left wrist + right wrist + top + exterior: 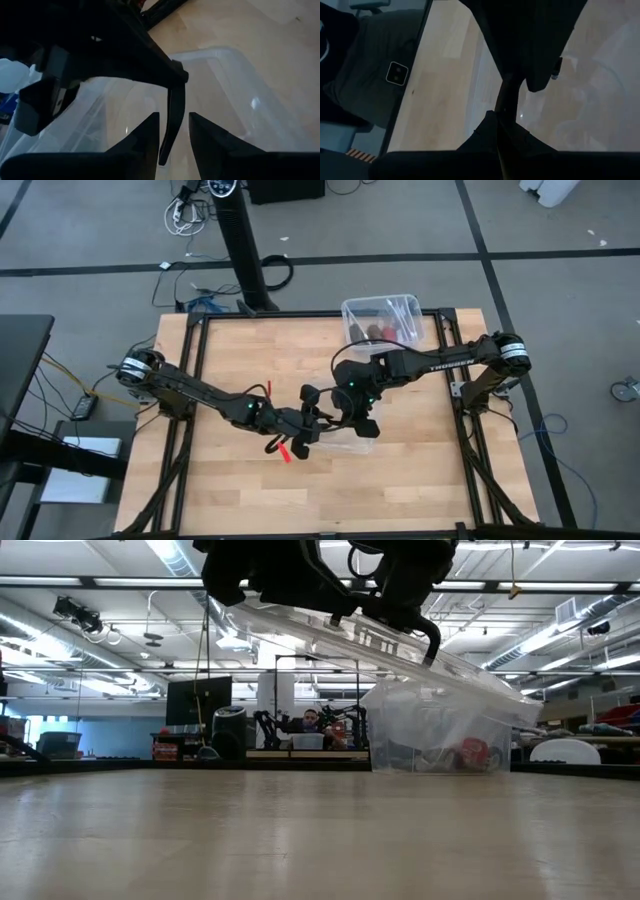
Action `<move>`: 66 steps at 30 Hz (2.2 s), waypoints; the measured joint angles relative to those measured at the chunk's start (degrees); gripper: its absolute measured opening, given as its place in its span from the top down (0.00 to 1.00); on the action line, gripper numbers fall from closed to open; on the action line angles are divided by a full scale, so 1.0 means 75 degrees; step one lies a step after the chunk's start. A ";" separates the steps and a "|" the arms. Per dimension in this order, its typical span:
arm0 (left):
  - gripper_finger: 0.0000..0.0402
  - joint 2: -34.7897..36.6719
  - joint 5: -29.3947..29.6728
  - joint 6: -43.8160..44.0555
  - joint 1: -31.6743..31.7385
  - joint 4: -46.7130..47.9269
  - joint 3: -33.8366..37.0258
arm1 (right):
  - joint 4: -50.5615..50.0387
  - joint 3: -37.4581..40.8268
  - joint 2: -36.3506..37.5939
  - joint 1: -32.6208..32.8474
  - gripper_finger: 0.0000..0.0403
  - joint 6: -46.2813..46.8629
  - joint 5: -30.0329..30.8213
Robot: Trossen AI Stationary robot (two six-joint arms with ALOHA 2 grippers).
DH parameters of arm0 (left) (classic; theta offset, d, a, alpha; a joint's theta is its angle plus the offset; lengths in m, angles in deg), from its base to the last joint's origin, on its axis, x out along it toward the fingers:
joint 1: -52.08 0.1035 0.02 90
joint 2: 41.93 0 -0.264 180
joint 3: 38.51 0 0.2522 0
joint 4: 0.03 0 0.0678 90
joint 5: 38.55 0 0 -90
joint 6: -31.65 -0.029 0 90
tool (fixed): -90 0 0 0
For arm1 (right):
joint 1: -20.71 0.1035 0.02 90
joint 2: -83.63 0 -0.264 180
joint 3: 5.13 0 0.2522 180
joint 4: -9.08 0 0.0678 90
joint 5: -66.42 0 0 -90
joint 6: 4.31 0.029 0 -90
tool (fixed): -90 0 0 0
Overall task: Roll bandage
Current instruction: Close the transparent bin
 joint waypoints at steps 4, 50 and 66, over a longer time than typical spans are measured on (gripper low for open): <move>0.74 -0.0001 -0.0003 0.0003 0.0000 -0.0120 0.0001 | 0.0009 0.0000 0.0000 0.0006 1.00 0.0038 -0.0040; 0.95 0.0000 -0.0067 0.2237 0.0462 -0.2255 0.0817 | -0.2246 -0.1236 0.0017 0.1326 0.67 0.1003 0.4774; 0.95 0.0000 -0.0350 0.2438 0.0562 -0.2475 0.0802 | -0.2483 -0.1227 0.0012 0.1241 0.92 0.0584 0.4754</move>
